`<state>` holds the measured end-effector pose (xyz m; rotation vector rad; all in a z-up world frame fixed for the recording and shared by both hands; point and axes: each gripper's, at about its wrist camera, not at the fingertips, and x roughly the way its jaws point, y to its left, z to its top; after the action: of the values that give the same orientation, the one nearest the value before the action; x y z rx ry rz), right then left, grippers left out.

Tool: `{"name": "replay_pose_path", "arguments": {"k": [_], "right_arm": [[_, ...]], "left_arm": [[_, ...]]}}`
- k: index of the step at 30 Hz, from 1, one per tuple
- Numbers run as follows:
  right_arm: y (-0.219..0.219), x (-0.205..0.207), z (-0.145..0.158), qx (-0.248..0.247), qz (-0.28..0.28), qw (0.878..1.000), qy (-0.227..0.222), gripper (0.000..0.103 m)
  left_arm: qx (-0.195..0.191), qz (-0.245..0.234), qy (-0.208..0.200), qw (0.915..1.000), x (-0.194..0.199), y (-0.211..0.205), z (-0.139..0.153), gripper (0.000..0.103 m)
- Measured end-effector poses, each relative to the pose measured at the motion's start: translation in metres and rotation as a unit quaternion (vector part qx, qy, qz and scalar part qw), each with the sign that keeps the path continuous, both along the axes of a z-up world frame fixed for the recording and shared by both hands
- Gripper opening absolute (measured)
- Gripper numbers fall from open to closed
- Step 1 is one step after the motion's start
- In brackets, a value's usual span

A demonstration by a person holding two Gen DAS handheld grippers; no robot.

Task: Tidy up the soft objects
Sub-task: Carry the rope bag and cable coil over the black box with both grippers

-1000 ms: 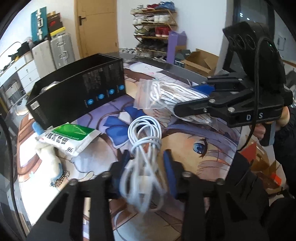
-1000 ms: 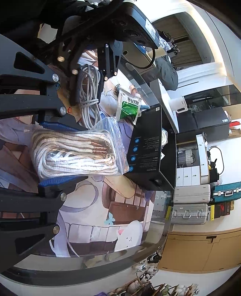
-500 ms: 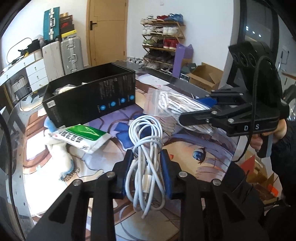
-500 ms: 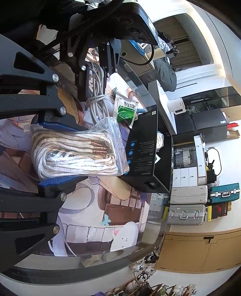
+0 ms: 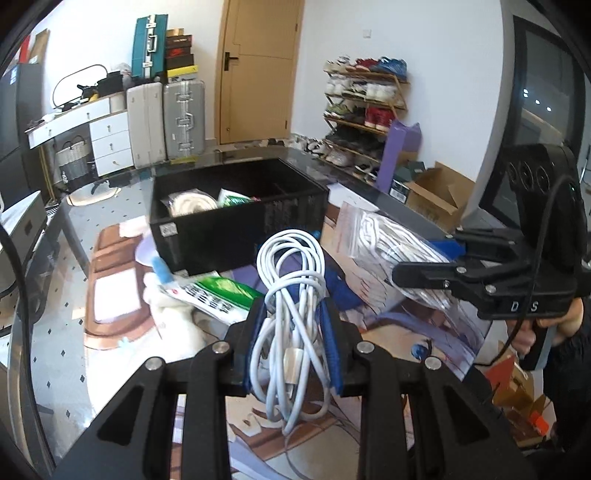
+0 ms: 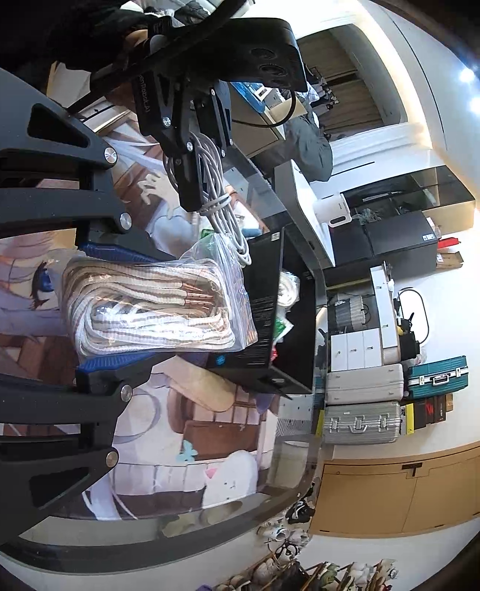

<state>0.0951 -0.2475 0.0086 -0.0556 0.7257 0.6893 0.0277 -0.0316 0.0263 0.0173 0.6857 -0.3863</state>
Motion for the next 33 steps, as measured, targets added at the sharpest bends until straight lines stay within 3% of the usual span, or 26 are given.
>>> {"name": "replay_pose_path", "arguments": {"k": [18,33], "right_arm": [[0.020,0.028,0.037,0.003,-0.032,0.999,-0.023,0.041],[0.042,0.072,0.051,-0.010,-0.032,0.999,-0.033,0.041]], "left_arm": [[-0.015,0.068,-0.039,0.9968,0.033,0.027,0.029,0.028],[-0.005,0.082,-0.045,0.9956,0.075,0.036,0.035,0.028]]}}
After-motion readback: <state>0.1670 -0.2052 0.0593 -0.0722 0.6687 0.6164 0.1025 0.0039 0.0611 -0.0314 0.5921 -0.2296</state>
